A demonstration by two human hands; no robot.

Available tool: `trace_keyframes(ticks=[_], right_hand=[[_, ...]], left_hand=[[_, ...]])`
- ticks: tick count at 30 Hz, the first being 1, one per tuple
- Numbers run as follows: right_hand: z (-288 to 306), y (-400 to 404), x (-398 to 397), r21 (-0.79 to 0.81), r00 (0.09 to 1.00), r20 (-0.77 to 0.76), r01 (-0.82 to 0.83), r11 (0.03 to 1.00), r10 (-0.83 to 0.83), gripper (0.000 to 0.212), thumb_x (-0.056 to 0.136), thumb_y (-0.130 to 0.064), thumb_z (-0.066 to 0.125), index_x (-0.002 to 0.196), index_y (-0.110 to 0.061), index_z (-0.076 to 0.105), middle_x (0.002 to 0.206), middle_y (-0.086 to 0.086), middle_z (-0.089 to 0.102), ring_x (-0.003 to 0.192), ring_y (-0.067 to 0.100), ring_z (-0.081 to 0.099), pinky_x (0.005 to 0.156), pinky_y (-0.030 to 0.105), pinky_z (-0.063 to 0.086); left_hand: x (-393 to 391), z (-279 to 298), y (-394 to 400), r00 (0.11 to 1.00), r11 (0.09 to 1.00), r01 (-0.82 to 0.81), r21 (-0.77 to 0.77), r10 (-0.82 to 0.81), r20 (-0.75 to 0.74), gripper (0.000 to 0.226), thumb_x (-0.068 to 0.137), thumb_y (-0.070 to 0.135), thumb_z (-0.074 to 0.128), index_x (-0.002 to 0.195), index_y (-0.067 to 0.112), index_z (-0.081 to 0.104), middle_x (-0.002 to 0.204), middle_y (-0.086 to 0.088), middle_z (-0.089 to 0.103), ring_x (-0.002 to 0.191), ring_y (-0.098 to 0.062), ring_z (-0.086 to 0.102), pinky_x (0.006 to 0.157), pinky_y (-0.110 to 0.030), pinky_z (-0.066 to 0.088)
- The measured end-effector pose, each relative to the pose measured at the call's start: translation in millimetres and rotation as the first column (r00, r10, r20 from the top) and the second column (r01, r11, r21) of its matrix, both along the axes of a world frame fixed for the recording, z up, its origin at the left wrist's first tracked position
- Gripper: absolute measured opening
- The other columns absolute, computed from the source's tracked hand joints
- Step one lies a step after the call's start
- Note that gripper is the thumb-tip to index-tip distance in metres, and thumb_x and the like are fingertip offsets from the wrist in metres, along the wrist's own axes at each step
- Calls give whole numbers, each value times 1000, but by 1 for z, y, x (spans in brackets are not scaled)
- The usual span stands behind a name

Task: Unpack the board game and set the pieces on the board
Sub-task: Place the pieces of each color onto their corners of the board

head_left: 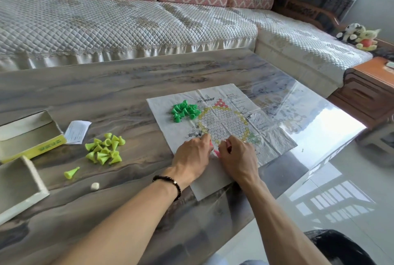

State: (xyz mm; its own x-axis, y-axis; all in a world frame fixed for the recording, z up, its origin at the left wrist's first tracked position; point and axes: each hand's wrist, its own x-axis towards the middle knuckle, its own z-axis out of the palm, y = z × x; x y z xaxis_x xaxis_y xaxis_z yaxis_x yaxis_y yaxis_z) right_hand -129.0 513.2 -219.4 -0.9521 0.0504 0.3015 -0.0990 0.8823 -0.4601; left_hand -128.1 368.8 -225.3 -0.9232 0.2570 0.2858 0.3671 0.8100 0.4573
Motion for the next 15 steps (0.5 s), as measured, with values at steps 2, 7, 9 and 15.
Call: trace_keyframes(ticks=[2,7,9,15], right_hand=[[-4,3,0,-8,999,-18,39,999,-40,32,88,-24,52,60,-13,40,50,-2,44,46,19,40,47,31,29],[-4,11,-2,-86,999,30,44,995,-42,23,80,-30,58,65,-14,52,60,-3,54,56,18,51,54,32,40],[0,14,-3,-158,997,80,13,987,0,20,79,-33,59,67,-17,56,63,-3,59,61,17,56,57,33,45],[11,28,0,-304,987,137,-42,952,87,20,93,-19,46,81,-16,62,76,-3,67,72,17,63,65,38,50]], left_hand=[[-6,0,3,1000,999,18,-40,-18,1,20,104,27,37,107,11,50,91,-11,67,78,-28,64,62,-33,45],[-14,6,9,995,998,34,-53,-29,95,16,100,24,44,105,13,56,99,-10,64,83,-24,63,68,-33,51],[-14,8,9,988,997,61,-51,-53,145,15,98,24,48,105,13,56,100,-10,62,88,-25,61,74,-36,52],[-12,17,-2,956,981,192,-20,-182,229,15,91,27,58,96,12,60,88,-4,63,78,-21,58,73,-38,50]])
